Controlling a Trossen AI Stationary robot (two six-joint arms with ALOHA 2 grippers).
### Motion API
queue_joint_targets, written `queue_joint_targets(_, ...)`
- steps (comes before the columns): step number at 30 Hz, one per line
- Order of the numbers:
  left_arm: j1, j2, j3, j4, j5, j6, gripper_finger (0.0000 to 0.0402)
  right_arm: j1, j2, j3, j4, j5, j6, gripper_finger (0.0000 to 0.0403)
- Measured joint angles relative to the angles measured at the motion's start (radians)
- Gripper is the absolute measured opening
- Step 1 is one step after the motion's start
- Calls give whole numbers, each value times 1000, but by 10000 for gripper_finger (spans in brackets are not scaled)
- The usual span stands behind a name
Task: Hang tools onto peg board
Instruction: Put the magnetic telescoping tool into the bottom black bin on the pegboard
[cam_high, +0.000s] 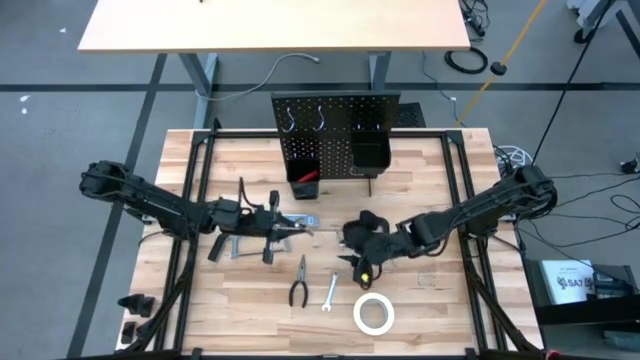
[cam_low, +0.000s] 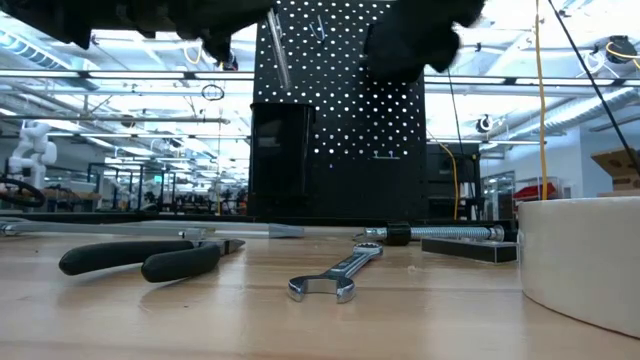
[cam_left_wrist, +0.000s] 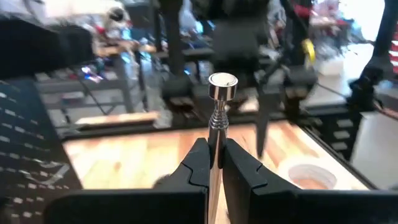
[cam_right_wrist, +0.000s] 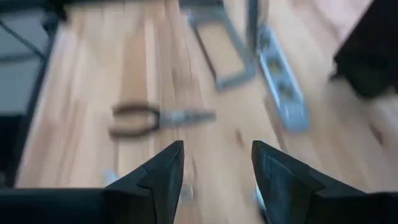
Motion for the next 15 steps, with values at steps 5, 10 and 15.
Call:
queue_joint_targets(5,33,-62,5,12,-106,20,18,29,1,0,-111,119,-11,181)
queue_joint_targets(10,95,-119,34,12,-220,47,18,31,1,0,-147,255,-8,181)
queue_joint_targets(15,183,-134,59,4,-270,101,18,30,2,0,-147,284,-11,181)
